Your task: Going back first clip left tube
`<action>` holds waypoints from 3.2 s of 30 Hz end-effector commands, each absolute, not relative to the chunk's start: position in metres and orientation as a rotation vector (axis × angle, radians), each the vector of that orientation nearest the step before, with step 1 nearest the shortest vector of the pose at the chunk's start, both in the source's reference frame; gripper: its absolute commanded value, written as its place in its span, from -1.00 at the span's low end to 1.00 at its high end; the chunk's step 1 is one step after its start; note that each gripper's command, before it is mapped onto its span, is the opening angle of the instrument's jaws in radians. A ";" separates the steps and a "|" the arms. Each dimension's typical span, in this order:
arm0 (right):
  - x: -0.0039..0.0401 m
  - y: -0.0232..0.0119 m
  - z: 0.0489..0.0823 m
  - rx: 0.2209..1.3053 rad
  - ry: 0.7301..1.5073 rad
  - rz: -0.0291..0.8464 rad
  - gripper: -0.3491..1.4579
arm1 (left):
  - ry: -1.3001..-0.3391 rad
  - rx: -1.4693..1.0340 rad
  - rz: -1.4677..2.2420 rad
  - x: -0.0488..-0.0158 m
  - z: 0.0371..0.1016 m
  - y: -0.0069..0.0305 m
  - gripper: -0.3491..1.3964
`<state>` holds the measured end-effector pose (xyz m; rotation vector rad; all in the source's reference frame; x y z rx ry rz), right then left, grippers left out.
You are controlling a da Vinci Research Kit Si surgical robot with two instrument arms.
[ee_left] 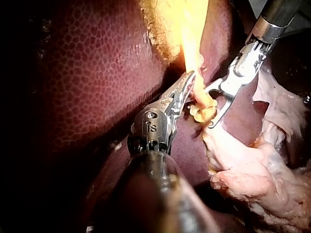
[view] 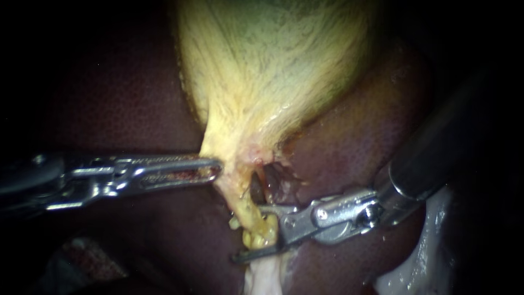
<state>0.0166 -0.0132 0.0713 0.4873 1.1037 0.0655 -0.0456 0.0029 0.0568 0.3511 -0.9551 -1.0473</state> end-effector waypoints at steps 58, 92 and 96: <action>0.0064 -0.0085 0.0636 0.284 1.129 -0.031 0.05 | -0.956 0.353 -1.045 -0.0453 0.0572 0.0030 -1.00; 0.0023 -0.0058 0.0589 0.209 1.149 -0.166 0.05 | -0.965 0.349 -1.026 -0.0492 0.0638 0.0026 -1.00; 0.0023 -0.0057 0.0588 0.210 1.146 -0.166 0.05 | -0.966 0.352 -1.024 -0.0497 0.0642 0.0026 -1.00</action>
